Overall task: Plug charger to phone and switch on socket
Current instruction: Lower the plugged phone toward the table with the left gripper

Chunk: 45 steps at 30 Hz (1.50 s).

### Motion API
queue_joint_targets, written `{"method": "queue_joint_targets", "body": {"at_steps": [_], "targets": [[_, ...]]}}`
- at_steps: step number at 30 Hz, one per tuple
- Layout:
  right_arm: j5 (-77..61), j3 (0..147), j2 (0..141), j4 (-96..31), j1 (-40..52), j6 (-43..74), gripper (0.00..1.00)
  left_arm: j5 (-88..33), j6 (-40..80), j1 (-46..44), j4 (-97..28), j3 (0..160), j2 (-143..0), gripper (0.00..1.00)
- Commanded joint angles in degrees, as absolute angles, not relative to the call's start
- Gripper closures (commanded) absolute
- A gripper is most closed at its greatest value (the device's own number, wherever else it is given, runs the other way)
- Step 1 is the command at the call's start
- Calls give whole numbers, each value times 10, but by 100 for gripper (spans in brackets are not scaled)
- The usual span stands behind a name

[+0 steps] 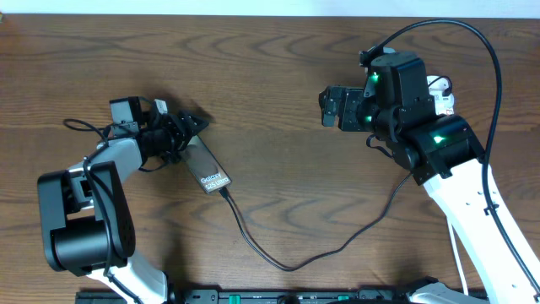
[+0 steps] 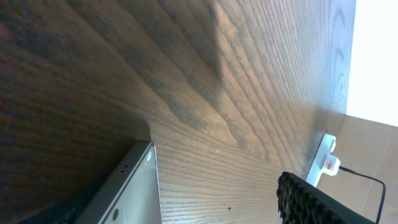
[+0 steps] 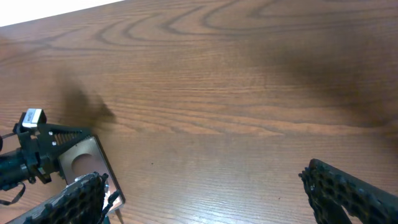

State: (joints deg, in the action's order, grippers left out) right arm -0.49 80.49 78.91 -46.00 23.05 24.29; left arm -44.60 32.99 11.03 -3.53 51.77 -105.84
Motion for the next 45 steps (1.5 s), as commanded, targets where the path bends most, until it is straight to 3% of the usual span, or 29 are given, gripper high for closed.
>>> {"method": "queue_joint_targets", "body": {"at_steps": [1, 8, 27, 45], "targets": [[-6, 806, 790, -459, 234, 235, 1, -361, 324, 110, -70, 505, -1076, 15], [-6, 806, 790, -460, 234, 235, 1, -334, 317, 110, -97, 505, -1076, 9], [-6, 806, 790, -461, 233, 235, 1, -233, 317, 110, -185, 505, -1076, 8], [-6, 806, 790, -461, 234, 235, 1, -232, 317, 110, -213, 505, -1076, 7]]}}
